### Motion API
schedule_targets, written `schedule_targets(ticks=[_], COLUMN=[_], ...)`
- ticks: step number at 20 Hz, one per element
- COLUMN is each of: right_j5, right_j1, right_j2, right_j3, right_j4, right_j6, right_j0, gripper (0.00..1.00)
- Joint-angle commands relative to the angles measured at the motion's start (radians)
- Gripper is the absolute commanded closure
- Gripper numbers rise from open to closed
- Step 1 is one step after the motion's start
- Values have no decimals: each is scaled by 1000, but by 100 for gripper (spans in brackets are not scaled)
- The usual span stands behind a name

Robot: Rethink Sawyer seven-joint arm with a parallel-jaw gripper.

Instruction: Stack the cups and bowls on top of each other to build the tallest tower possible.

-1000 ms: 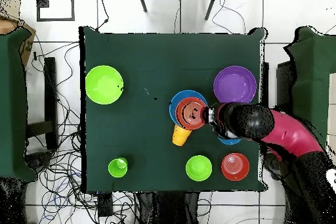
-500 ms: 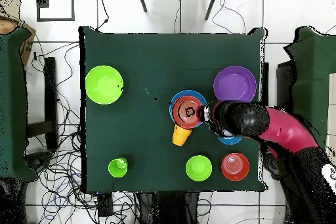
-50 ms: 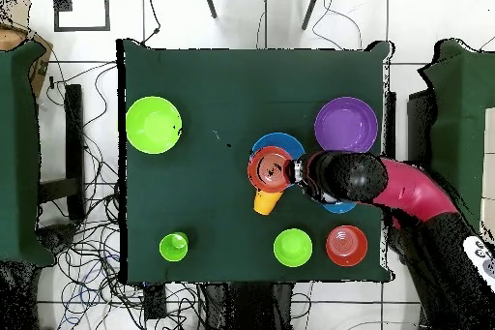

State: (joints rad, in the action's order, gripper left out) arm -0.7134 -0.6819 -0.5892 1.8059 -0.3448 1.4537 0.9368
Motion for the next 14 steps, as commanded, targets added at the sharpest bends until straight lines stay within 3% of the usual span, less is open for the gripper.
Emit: schedule_targets(ticks=[1,14], right_j5=[77,53], right_j1=[53,49], right_j2=[-42,-57], right_j3=[36,31], right_j4=[-87,-108], right_j6=[-84,-72], right_j0=[0,9], gripper=[100,100])
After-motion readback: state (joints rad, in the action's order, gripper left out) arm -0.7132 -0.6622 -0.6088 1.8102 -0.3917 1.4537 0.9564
